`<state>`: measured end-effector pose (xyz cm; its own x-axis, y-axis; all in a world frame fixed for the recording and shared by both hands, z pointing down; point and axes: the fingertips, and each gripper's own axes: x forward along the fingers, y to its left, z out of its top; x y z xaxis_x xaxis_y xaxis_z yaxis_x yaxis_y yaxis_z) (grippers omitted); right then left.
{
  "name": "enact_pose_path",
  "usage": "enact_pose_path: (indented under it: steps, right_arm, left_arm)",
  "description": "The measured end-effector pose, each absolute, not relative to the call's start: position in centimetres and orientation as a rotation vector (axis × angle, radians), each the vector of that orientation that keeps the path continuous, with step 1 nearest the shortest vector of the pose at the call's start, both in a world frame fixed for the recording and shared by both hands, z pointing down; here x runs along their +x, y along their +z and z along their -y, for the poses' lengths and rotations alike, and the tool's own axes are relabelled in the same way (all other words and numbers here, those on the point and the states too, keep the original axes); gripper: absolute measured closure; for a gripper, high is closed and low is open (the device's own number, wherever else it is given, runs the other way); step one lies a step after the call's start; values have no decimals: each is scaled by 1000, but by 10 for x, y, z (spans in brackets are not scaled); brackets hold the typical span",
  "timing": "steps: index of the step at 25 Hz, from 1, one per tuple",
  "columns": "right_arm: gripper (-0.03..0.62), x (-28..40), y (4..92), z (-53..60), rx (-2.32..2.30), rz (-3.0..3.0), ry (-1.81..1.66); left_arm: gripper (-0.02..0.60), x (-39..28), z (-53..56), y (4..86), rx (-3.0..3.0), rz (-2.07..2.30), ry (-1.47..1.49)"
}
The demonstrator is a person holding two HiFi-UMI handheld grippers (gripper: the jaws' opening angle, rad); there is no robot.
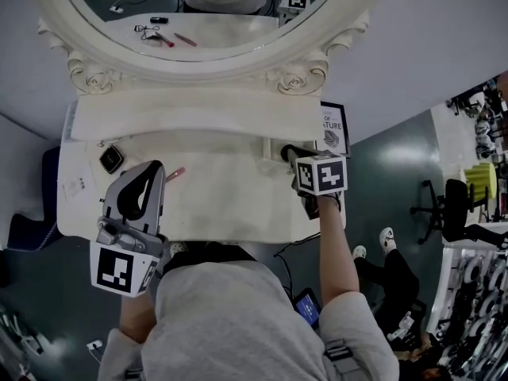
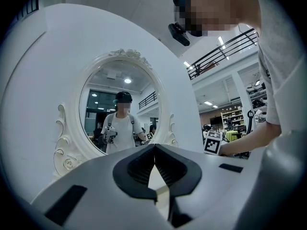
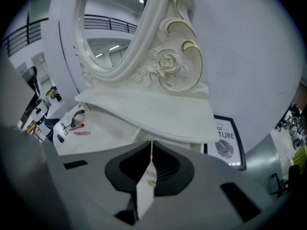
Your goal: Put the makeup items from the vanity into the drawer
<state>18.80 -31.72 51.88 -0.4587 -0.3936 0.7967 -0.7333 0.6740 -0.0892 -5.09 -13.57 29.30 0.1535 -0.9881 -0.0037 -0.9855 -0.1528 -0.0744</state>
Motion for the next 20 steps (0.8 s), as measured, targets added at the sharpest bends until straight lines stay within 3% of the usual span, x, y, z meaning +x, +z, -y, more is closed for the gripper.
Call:
enact_pose_path:
  steps: [20]
  right_arm:
    - [567, 137, 435, 233, 1003, 2523, 421]
  left_arm:
    - [566, -58, 98, 270, -2389, -1875, -29]
